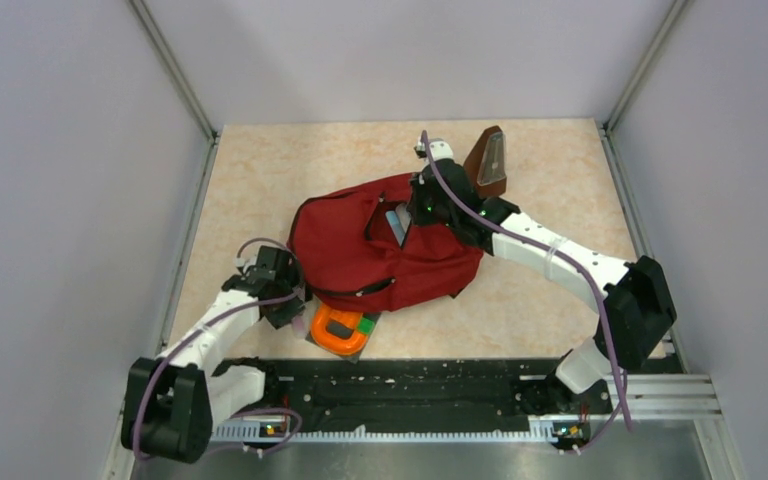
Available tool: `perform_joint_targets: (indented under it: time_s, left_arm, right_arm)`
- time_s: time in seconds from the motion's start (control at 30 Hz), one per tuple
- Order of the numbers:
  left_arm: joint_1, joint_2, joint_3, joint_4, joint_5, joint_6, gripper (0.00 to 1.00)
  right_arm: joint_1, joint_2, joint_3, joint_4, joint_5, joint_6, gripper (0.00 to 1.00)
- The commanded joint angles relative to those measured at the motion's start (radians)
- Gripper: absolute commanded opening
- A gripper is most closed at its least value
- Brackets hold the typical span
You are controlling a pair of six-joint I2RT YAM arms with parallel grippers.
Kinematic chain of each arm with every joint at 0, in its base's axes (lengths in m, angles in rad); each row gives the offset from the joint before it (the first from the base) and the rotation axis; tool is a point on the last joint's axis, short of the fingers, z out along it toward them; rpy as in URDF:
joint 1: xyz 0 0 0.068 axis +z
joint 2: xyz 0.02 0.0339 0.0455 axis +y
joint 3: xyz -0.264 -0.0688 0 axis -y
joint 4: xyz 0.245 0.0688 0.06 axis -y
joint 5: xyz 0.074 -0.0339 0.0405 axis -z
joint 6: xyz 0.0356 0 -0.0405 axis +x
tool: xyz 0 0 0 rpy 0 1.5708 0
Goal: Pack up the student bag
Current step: Pick up the stationery from the center of the board.
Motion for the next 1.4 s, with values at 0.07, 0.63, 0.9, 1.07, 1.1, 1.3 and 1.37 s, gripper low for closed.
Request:
perform_joint_targets:
  time_s: [0.07, 0.63, 0.9, 1.07, 1.1, 1.3, 1.37]
  left_arm:
    - [0.005, -0.203, -0.106, -0.081, -0.026, -0.158, 0.36]
    - [0.007, -0.106, -0.083, 0.0, -0.017, -0.158, 0.15]
    - [0.007, -0.461, 0.116, -0.228, -0.333, -0.039, 0.12]
    - [0.007, -0.546, 0.248, -0.158, -0.306, 0.205, 0.12]
    - [0.007, -0.525, 0.278, -0.132, -0.262, 0.239, 0.12]
    - [-0.039, -0.247, 0.476, 0.02, 0.053, 0.278, 0.08]
    - [-0.08, -0.165, 0.535, 0.071, 0.085, 0.232, 0.08]
  right_arm:
    - [-0.011, -0.026, 0.033, 0.03, 0.046, -0.022, 0.0]
    - [-0.01, -0.107, -0.03, 0.049, 0.039, 0.019, 0.0]
    - [-0.01, -0.129, -0.04, 0.044, 0.051, 0.023, 0.0]
    - [-0.01, -0.123, -0.03, 0.045, 0.044, 0.021, 0.0]
    - [-0.009, -0.123, -0.028, 0.047, 0.044, 0.019, 0.0]
    - [-0.01, -0.123, -0.006, 0.052, 0.048, 0.01, 0.0]
    - [-0.011, -0.125, -0.004, 0.045, 0.054, 0.009, 0.0]
